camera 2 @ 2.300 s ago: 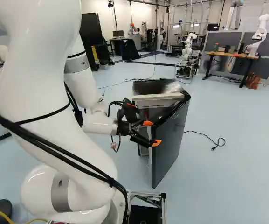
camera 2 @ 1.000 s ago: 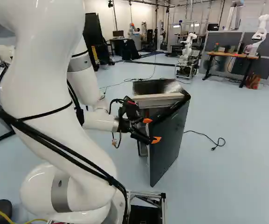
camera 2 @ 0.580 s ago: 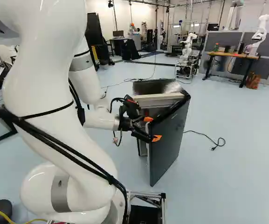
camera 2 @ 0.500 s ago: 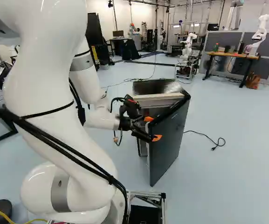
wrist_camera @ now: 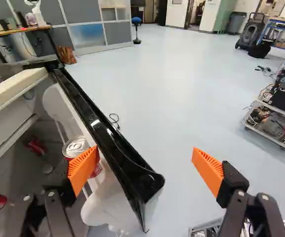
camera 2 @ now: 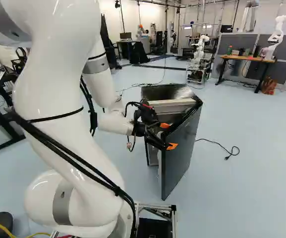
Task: Grab a drink from the fridge
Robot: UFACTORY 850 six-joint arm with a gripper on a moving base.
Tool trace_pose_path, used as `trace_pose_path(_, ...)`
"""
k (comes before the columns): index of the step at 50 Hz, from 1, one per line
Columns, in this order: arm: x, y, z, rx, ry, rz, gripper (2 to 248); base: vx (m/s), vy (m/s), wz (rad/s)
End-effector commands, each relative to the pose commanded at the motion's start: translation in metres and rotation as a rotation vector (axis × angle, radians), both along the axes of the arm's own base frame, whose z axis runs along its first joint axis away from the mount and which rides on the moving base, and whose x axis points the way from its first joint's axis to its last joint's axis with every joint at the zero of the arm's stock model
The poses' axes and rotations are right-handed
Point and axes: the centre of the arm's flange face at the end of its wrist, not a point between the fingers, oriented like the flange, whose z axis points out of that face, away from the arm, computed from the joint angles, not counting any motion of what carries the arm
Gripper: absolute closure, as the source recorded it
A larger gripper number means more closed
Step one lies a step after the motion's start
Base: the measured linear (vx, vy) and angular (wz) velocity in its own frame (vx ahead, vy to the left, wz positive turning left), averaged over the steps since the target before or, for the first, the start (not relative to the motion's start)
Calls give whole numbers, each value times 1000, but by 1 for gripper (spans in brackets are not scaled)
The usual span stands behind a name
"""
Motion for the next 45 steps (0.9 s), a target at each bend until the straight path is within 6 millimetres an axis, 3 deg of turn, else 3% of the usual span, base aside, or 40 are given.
trace_pose_path(24,23,-46,0,1,-31,-144,3,0,0,0)
trace_pose_path(45,31,-90,-2,20,-64,-377,3,0,0,0)
